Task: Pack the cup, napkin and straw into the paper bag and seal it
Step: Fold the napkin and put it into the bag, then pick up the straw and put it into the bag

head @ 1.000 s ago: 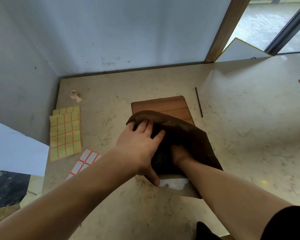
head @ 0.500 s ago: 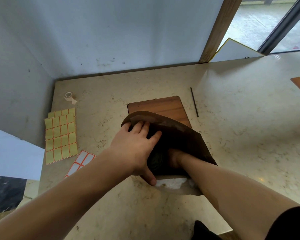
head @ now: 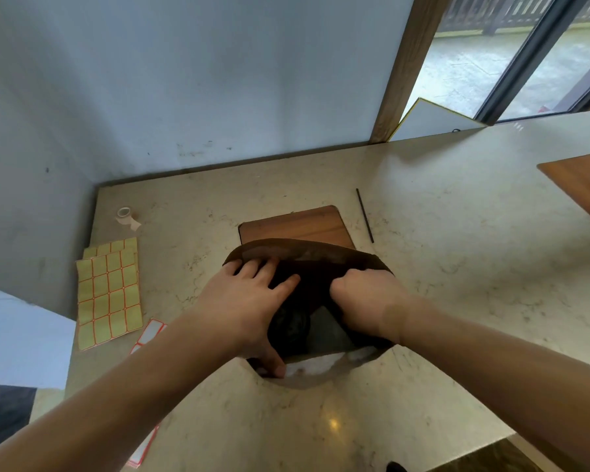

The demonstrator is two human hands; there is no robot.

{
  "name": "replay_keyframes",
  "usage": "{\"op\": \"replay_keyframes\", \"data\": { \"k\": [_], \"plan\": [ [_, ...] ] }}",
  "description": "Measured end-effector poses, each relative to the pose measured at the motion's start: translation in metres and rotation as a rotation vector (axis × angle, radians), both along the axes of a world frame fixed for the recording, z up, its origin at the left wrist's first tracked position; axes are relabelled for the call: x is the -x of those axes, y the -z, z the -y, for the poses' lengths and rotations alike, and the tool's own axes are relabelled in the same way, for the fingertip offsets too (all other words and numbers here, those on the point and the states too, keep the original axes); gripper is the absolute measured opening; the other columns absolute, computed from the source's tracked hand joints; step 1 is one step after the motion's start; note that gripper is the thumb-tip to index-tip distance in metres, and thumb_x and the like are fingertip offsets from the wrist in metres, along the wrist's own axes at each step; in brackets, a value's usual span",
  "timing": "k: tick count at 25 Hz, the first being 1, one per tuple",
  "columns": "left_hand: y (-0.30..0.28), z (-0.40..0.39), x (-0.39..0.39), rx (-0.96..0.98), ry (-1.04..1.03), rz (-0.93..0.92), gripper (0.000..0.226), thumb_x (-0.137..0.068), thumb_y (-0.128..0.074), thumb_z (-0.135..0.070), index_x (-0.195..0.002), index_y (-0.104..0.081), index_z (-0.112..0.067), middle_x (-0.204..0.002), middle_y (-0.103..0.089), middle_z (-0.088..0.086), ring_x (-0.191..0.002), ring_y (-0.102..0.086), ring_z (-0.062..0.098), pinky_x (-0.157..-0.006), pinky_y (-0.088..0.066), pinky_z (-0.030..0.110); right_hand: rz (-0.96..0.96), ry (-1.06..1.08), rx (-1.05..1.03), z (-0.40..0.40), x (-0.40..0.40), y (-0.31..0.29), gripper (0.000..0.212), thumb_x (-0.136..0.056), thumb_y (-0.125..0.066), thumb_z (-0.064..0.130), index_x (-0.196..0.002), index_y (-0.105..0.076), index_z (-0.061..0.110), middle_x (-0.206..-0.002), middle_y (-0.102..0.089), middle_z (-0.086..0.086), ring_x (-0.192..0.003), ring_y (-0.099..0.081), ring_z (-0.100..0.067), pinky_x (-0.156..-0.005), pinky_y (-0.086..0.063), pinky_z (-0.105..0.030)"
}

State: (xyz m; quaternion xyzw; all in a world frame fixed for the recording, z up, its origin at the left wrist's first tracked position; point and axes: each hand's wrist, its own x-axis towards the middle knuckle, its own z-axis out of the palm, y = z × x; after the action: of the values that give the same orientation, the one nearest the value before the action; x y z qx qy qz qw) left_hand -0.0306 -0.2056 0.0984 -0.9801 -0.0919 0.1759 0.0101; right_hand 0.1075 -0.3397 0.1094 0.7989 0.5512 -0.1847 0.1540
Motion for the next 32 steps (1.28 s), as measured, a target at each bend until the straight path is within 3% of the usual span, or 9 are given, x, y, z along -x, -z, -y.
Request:
{"op": "replay_keyframes", "data": {
  "k": [3, 7, 12, 14, 17, 19, 21, 26, 32],
  "plan": [
    [-0.002, -0.001, 0.0, -0.004, 0.018, 0.007, 0.128, -0.053, -0.061, -0.086, -0.15, 0.008, -0.037, -0.162, -0.004, 0.005, -0.146, -0.005, 0.028, -0.116, -0.011, 0.042, 0.048, -0.19, -0.118, 0.029, -0.011, -0.026, 0.026, -0.091, -0.057, 0.015, -0.116, -0.061, 0.021, -0.106, -0.066, 0.0, -0.097, -0.063, -0.02, -0.074, -0.056, -0.034],
    [-0.009, -0.001, -0.008, 0.018, 0.056, -0.008, 0.124, -0.057, -0.059, -0.085, -0.148, 0.012, -0.039, -0.162, -0.001, -0.001, -0.146, -0.003, 0.025, -0.116, -0.011, 0.041, -0.007, -0.273, -0.208, 0.061, -0.027, -0.041, 0.043, -0.093, -0.056, 0.031, -0.135, -0.048, 0.023, -0.126, -0.061, 0.003, -0.116, -0.055, -0.017, -0.09, -0.051, -0.037],
    [-0.027, 0.0, -0.022, 0.039, 0.147, -0.066, 0.117, -0.061, -0.057, -0.083, -0.147, 0.012, -0.043, -0.161, -0.008, -0.005, -0.144, -0.012, 0.022, -0.113, -0.019, 0.039, -0.114, -0.295, -0.411, 0.07, -0.042, -0.032, 0.043, -0.093, -0.053, 0.039, -0.135, -0.048, 0.029, -0.124, -0.063, 0.008, -0.116, -0.054, -0.013, -0.091, -0.047, -0.032],
    [-0.039, -0.001, -0.034, 0.093, 0.246, 0.034, 0.098, -0.068, -0.054, -0.079, -0.146, -0.003, -0.047, -0.151, -0.03, -0.012, -0.134, -0.03, 0.013, -0.105, -0.031, 0.034, -0.186, -0.261, -0.517, 0.067, -0.053, -0.034, 0.038, -0.091, -0.052, 0.041, -0.128, -0.056, 0.032, -0.114, -0.068, 0.012, -0.106, -0.058, -0.007, -0.083, -0.045, -0.021],
    [-0.055, -0.007, -0.069, 0.29, 0.314, 0.201, 0.06, -0.078, -0.048, -0.071, -0.132, -0.037, -0.048, -0.118, -0.054, -0.023, -0.103, -0.045, -0.005, -0.085, -0.042, 0.02, -0.361, -0.062, -0.72, 0.06, -0.078, -0.028, 0.029, -0.086, -0.055, 0.043, -0.105, -0.07, 0.028, -0.089, -0.072, 0.014, -0.08, -0.063, 0.002, -0.067, -0.042, -0.006],
    [-0.053, -0.015, -0.098, 0.511, 0.26, 0.254, 0.039, -0.082, -0.05, -0.062, -0.116, -0.056, -0.044, -0.1, -0.059, -0.024, -0.09, -0.054, -0.006, -0.077, -0.047, 0.018, -0.448, 0.135, -0.876, 0.053, -0.1, -0.017, 0.022, -0.085, -0.059, 0.041, -0.093, -0.072, 0.026, -0.079, -0.071, 0.014, -0.072, -0.064, 0.001, -0.063, -0.046, -0.008],
    [-0.038, -0.029, -0.134, 0.653, 0.173, 0.301, 0.023, -0.084, -0.059, -0.048, -0.102, -0.067, -0.036, -0.089, -0.064, -0.021, -0.084, -0.06, -0.001, -0.073, -0.051, 0.021, -0.392, 0.33, -0.938, 0.045, -0.127, 0.001, 0.02, -0.084, -0.06, 0.043, -0.087, -0.072, 0.027, -0.076, -0.069, 0.016, -0.069, -0.064, 0.001, -0.063, -0.049, -0.013],
    [0.047, -0.076, -0.235, 0.554, 0.066, 0.249, 0.01, -0.085, -0.069, -0.032, -0.094, -0.072, -0.028, -0.087, -0.065, -0.014, -0.081, -0.06, 0.003, -0.08, -0.053, 0.036, -0.186, 0.646, -0.692, 0.026, -0.201, 0.068, 0.021, -0.084, -0.059, 0.051, -0.088, -0.07, 0.034, -0.081, -0.07, 0.018, -0.074, -0.064, -0.004, -0.068, -0.056, -0.031],
    [0.134, -0.108, -0.328, 0.411, 0.112, 0.196, 0.016, -0.085, -0.065, -0.028, -0.099, -0.071, -0.031, -0.089, -0.059, -0.017, -0.092, -0.06, 0.011, -0.08, -0.049, 0.033, -0.123, 0.82, -0.449, -0.001, -0.252, 0.157, 0.033, -0.077, -0.056, 0.057, -0.1, -0.068, 0.037, -0.096, -0.071, 0.014, -0.085, -0.065, -0.013, -0.068, -0.051, -0.028]
  ]
}}
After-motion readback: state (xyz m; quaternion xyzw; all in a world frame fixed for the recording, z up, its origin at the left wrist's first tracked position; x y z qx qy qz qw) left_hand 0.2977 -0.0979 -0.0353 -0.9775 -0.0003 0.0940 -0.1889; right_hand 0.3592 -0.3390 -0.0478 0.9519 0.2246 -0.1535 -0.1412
